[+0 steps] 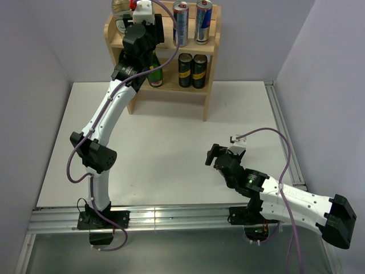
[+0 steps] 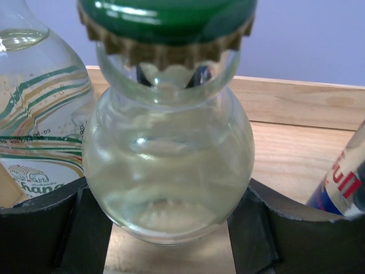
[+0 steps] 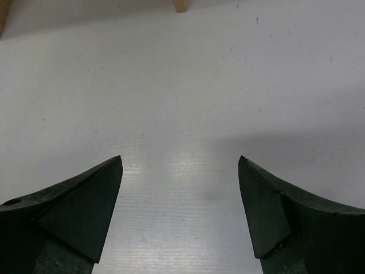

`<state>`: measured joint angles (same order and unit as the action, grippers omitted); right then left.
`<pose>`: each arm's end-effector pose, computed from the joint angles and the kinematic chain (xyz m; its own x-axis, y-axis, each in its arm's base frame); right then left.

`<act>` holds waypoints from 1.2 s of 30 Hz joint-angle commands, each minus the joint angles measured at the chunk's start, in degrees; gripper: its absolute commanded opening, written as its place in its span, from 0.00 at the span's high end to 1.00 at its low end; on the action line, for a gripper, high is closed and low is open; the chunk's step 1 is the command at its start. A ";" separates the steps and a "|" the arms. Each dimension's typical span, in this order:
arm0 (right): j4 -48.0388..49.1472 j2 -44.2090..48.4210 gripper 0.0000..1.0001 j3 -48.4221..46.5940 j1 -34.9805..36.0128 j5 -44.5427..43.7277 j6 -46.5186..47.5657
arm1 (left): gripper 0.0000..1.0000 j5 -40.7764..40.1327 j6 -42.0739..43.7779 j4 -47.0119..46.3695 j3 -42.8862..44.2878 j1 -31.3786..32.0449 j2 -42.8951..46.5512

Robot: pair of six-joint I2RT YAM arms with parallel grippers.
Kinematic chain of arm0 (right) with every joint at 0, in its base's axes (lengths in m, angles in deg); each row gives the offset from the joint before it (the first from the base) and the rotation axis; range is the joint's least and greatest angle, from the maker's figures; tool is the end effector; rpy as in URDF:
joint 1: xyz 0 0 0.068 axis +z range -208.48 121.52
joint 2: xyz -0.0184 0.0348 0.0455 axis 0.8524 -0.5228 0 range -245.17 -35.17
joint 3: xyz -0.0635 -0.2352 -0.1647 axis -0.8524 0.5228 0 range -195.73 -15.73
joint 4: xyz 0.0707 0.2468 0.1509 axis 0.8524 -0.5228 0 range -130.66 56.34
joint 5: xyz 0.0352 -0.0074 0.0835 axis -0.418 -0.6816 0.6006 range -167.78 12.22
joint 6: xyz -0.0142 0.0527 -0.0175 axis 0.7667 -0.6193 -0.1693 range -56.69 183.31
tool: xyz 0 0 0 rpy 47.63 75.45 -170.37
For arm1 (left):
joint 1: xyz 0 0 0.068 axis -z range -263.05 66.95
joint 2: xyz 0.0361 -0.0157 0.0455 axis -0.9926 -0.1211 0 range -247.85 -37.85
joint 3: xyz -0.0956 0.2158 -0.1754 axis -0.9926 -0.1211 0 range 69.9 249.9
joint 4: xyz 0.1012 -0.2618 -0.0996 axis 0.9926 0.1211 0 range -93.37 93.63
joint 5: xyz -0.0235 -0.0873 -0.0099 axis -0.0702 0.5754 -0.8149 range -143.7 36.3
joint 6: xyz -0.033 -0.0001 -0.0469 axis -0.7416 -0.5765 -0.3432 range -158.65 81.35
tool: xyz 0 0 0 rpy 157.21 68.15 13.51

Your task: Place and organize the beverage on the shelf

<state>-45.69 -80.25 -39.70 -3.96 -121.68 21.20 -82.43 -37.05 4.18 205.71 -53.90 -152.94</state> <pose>0.1336 0.1389 0.2133 -0.4030 0.2671 -0.8754 0.0275 0.9596 0.2801 0.4392 -0.2226 0.5538 0.1994 -0.0831 -0.9764 0.0126 0.9965 -0.0822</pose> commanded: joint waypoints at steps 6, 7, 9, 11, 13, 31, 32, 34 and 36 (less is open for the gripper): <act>1.31 0.52 0.11 0.06 0.50 -1.98 -0.43 | 0.51 -2.47 2.17 -10.80 0.96 -1.37 0.57; 1.31 0.52 0.11 0.15 0.50 -1.98 -0.43 | 0.46 -2.56 2.17 -10.80 0.69 -1.37 0.65; 1.40 0.61 0.11 0.15 0.50 -1.98 -0.52 | 0.30 -2.56 2.35 -11.07 0.16 -1.37 0.74; 1.31 0.69 0.11 0.24 0.50 -1.98 -0.61 | 0.24 -2.73 2.44 -10.98 0.16 -1.46 0.66; 1.31 0.70 0.11 0.24 0.58 -1.98 -0.52 | 0.18 -2.73 2.52 -10.81 0.42 -1.46 0.48; 1.05 0.96 0.11 0.24 0.50 -1.98 -0.78 | 0.05 -2.21 2.35 -11.07 0.69 -1.46 -0.84; 1.05 1.05 0.11 0.32 0.58 -1.98 -0.78 | 0.05 -2.21 2.35 -10.98 1.03 -1.46 -1.36; 1.05 1.22 0.11 0.41 0.50 -1.98 -0.78 | 0.05 -2.12 2.26 -10.98 1.47 -1.37 -1.89; 0.96 1.48 0.11 0.50 0.50 -1.98 -0.96 | 0.05 -2.03 2.17 -10.98 1.74 -1.46 -2.51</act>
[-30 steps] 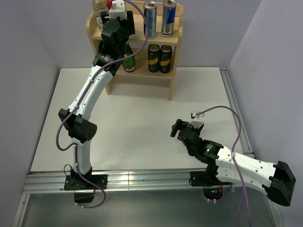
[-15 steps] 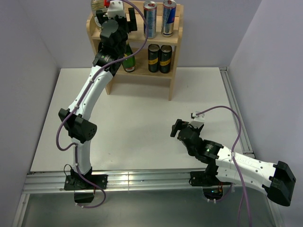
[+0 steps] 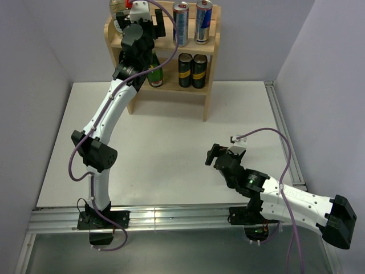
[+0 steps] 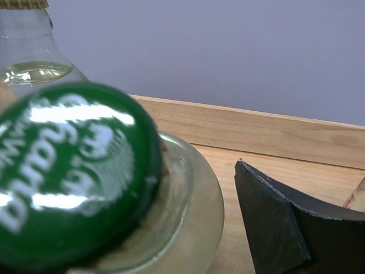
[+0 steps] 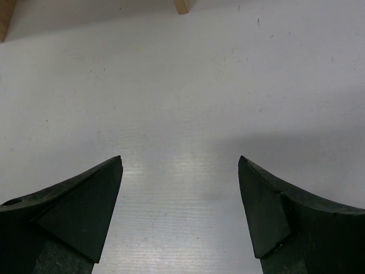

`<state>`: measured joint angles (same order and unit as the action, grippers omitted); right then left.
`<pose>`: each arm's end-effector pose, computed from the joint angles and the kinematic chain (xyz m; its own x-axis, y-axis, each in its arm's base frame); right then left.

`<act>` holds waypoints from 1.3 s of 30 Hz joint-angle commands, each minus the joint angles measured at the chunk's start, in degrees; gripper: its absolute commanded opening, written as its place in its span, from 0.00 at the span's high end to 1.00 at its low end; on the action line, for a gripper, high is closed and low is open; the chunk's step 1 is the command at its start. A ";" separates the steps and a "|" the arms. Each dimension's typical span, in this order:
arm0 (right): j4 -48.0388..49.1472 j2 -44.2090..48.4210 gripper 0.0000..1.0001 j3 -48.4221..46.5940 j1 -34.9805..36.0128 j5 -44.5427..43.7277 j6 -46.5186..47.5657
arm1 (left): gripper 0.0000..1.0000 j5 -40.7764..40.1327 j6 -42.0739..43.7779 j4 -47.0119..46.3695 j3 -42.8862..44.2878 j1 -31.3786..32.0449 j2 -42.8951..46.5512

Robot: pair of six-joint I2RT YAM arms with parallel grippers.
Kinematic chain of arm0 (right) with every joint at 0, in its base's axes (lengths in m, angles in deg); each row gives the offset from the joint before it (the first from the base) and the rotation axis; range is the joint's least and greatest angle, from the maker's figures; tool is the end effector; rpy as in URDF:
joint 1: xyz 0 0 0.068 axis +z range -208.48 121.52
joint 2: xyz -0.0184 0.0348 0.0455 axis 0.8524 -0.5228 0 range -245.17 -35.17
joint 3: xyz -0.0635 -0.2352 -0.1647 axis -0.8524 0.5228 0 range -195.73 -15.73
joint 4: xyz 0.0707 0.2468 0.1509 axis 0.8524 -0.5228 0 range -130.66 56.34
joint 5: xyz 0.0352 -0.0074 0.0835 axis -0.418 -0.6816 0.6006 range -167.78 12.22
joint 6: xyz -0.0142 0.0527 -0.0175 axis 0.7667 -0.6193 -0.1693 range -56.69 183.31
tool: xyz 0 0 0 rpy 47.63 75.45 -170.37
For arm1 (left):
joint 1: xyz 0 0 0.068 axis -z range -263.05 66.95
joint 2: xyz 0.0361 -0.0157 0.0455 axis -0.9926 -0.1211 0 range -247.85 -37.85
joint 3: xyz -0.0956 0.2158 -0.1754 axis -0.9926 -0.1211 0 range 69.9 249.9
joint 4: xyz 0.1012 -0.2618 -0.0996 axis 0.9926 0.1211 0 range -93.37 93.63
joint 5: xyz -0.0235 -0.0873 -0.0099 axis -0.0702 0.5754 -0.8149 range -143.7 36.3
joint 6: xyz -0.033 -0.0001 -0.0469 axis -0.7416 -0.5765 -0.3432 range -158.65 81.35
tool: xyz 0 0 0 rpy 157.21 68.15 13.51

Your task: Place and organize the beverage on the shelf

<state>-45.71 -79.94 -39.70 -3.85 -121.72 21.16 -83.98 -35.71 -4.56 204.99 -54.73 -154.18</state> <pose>0.1330 0.1387 0.2142 -0.4005 0.2707 -0.8754 0.0256 0.9583 0.2846 0.4486 -0.2184 0.5550 0.2995 -0.1110 -0.9476 -0.0232 0.9921 -0.1236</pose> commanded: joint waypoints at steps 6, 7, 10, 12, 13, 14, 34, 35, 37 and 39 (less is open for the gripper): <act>1.16 1.27 0.11 0.59 0.48 -1.76 -0.74 | 0.05 -0.39 0.84 -2.94 2.99 -0.63 -2.84; 1.16 1.27 0.11 0.59 0.39 -1.76 -0.74 | 0.05 -0.30 0.75 -3.03 3.08 -0.63 -2.93; 1.15 1.27 0.11 0.59 0.48 -1.76 -0.74 | 0.05 -0.39 0.84 -3.29 3.34 -0.63 -3.64; 1.16 1.36 0.11 0.59 0.39 -1.76 -0.74 | 0.05 -0.48 0.75 -3.29 3.34 -0.72 -3.90; 1.16 1.27 0.11 0.59 0.39 -1.76 -0.74 | 0.05 -0.57 0.66 -3.47 2.99 -0.63 -3.90; 1.16 1.27 0.11 0.59 0.39 -1.76 -0.65 | 0.05 -0.57 0.75 -3.64 2.82 -0.72 -3.90; 0.89 1.97 0.11 0.85 0.48 -1.67 -0.92 | 0.04 0.31 -1.27 -2.24 1.76 -1.51 -6.01; 0.98 1.97 0.11 0.85 0.48 -1.67 -0.92 | 0.04 0.40 -1.44 -2.24 1.58 -1.51 -6.10; 0.98 1.88 0.11 0.76 0.39 -1.67 -0.92 | 0.04 0.49 -1.62 -2.24 1.32 -1.77 -6.36; 0.89 1.88 0.11 0.76 0.48 -1.76 -0.92 | 0.04 0.23 -1.97 -2.15 1.32 -1.86 -6.54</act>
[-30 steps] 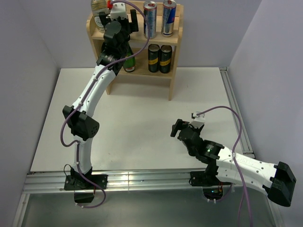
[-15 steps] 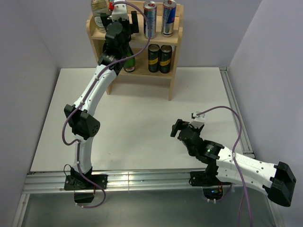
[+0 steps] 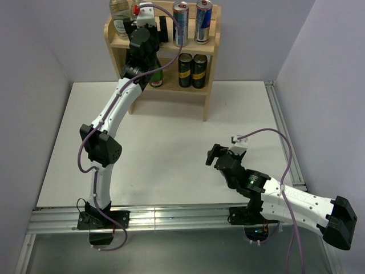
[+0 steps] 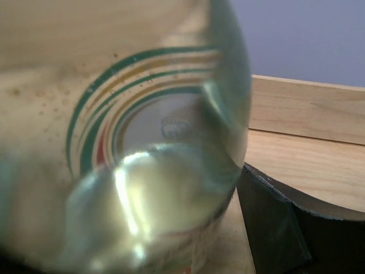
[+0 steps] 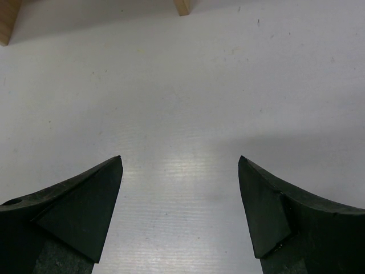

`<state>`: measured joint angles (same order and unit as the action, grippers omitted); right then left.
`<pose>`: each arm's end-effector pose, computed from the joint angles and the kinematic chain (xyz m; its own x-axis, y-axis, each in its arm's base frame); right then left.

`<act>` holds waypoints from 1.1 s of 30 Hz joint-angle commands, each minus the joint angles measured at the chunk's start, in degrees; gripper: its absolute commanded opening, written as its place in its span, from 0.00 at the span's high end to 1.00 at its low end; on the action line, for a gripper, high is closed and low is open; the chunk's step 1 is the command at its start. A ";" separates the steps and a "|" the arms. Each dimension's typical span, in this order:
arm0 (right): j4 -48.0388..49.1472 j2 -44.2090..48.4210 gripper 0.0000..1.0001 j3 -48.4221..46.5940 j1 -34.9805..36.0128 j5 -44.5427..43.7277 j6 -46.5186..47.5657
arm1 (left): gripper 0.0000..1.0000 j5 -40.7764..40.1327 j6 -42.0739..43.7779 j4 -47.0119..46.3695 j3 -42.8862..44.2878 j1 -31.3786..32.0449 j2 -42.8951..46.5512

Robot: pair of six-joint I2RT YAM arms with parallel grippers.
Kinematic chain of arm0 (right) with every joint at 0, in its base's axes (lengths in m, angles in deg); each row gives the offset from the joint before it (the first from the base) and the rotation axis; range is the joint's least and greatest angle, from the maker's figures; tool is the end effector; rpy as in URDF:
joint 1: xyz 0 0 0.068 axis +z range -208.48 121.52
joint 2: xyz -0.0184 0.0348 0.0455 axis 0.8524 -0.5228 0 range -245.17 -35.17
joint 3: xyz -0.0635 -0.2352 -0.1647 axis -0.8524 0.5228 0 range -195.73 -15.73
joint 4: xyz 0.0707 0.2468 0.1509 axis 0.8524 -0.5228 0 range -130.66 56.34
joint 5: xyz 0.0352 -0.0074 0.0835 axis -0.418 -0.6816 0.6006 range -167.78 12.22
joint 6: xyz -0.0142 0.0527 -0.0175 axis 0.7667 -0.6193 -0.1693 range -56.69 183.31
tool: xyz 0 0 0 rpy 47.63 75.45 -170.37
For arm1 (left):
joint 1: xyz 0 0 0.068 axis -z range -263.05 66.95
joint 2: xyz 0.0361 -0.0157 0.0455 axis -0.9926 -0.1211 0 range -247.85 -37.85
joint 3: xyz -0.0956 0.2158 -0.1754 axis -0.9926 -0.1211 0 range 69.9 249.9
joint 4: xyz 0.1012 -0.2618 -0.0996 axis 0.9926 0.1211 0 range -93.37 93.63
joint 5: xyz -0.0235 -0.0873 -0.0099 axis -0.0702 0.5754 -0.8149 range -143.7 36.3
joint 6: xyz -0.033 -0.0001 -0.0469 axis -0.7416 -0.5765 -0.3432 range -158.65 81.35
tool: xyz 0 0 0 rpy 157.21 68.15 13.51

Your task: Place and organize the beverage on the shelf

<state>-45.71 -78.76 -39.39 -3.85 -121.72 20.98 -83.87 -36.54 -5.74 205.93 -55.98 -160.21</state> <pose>0.1315 0.1366 0.2156 -0.3927 0.2845 -0.8746 0.0243 0.9538 0.2994 0.4895 -0.2272 0.5105 0.2445 -0.0891 -0.9656 -0.0459 0.9936 -0.1033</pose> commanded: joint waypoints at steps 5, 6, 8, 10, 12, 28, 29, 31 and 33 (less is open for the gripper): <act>0.98 0.88 0.11 0.63 0.48 -1.67 -0.74 | 0.04 0.11 -1.40 -1.32 -0.94 -0.70 -0.33; 0.98 0.88 0.11 0.55 0.48 -1.76 -0.83 | 0.04 0.11 -1.41 -1.23 -0.94 -0.70 -0.33; 0.80 0.79 0.11 0.54 0.39 -1.67 -0.74 | 0.04 0.20 -1.41 -1.14 -0.94 -0.88 -0.33; 0.89 0.79 0.11 0.54 0.39 -1.67 -0.83 | 0.05 -0.06 -1.41 -1.41 -1.55 -0.88 -0.07; 0.89 0.79 0.11 0.54 0.48 -1.67 -0.83 | 0.05 -0.24 -1.41 -1.93 -2.25 -0.88 0.28; 0.98 0.18 0.11 0.28 0.39 -1.85 -0.65 | 0.08 -4.01 -0.81 -8.96 -21.23 2.36 12.41; 0.98 0.18 0.11 0.28 0.48 -1.76 -0.65 | 0.08 -4.80 -0.44 -9.14 -21.85 2.81 12.85; 0.98 0.26 0.11 0.28 0.48 -1.76 -0.65 | 0.08 -5.16 -0.18 -9.14 -23.17 3.60 13.91; 0.98 0.26 0.11 0.28 0.48 -1.76 -0.65 | 0.08 -5.95 0.09 -9.32 -24.31 4.30 15.04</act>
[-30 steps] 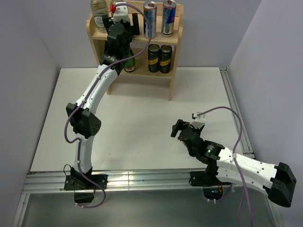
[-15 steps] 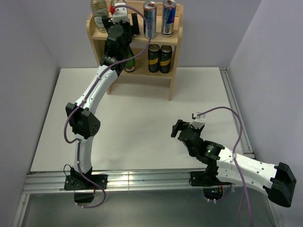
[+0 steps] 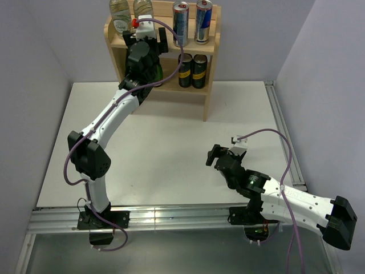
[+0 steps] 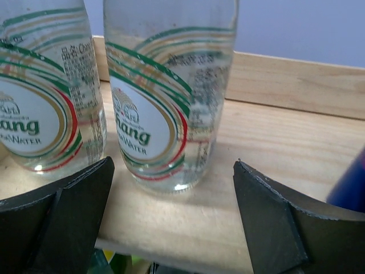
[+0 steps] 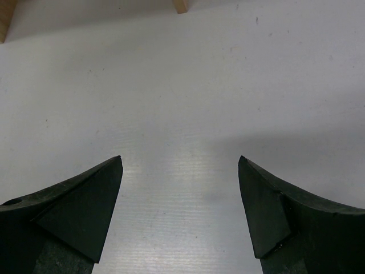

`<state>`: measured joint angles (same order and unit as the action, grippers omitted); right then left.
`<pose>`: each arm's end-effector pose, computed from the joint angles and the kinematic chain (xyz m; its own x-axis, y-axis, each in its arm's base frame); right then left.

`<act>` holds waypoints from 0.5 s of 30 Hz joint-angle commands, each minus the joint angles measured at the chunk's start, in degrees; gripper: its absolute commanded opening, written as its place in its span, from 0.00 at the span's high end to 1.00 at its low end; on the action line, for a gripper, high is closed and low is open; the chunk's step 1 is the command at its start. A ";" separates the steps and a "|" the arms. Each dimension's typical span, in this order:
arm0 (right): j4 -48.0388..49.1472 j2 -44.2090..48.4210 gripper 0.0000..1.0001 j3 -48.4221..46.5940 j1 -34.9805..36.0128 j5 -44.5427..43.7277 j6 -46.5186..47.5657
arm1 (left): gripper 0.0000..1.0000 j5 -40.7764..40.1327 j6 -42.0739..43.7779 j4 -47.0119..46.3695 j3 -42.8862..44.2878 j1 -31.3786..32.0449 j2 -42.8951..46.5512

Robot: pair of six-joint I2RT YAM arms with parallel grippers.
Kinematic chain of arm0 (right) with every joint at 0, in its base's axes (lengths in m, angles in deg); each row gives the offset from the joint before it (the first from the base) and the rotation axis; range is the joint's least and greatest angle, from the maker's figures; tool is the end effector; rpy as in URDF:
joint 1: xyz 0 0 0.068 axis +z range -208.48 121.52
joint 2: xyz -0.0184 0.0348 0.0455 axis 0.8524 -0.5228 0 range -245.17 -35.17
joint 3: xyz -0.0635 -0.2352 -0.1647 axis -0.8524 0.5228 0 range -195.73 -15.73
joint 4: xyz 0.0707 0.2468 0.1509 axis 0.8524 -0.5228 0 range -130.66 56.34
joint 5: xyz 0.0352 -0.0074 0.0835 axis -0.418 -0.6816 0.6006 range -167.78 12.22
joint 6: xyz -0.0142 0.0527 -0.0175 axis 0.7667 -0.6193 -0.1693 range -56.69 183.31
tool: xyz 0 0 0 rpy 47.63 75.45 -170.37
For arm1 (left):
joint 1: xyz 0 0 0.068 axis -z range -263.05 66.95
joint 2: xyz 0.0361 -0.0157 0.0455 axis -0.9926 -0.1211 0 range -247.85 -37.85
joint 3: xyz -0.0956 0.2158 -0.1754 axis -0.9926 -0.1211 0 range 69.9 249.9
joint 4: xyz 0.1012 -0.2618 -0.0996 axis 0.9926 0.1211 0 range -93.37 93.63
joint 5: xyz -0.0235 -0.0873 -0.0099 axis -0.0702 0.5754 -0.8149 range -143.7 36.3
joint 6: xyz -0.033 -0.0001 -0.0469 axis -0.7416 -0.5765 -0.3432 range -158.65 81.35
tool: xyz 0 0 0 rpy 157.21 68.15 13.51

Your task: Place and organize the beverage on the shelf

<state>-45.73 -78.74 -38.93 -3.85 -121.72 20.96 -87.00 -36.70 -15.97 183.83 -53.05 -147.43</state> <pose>0.1310 0.1359 0.2127 -0.3967 0.2791 -0.8745 0.0258 0.9557 0.2933 0.4418 -0.2293 0.4957 0.2510 -0.1120 -0.9615 -0.0457 0.9908 -0.1274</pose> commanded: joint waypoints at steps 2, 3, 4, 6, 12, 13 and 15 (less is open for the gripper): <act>1.00 0.24 0.11 -0.18 0.48 -1.93 -0.54 | 0.08 -3.44 0.77 0.65 -3.01 1.90 3.14; 1.00 0.15 0.11 -0.18 0.39 -1.76 -0.54 | 0.08 -4.05 0.94 0.56 -4.06 2.08 4.10; 1.00 0.07 0.11 -0.18 0.48 -1.85 -0.54 | 0.08 -4.49 1.47 0.04 -4.59 2.60 4.63; 0.91 -0.20 0.11 -0.27 0.48 -1.85 -0.54 | 0.08 -5.54 1.82 -0.06 -6.26 3.57 6.30; 0.91 -0.64 0.11 -0.53 0.56 -2.29 -0.63 | 0.03 -8.44 2.00 -0.76 -13.90 6.03 13.76; 0.83 -0.81 0.11 -0.62 0.65 -2.55 -0.63 | 0.03 -9.14 1.48 -0.32 -15.04 6.47 15.08; 0.39 -0.90 0.12 -0.70 0.83 -3.07 -1.15 | 0.01 -9.85 0.77 0.29 -19.69 8.13 19.98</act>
<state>-45.75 -79.42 -38.93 -3.63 -122.07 20.94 -93.95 -35.71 -16.63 167.70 -46.99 -134.73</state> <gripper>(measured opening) 0.884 0.984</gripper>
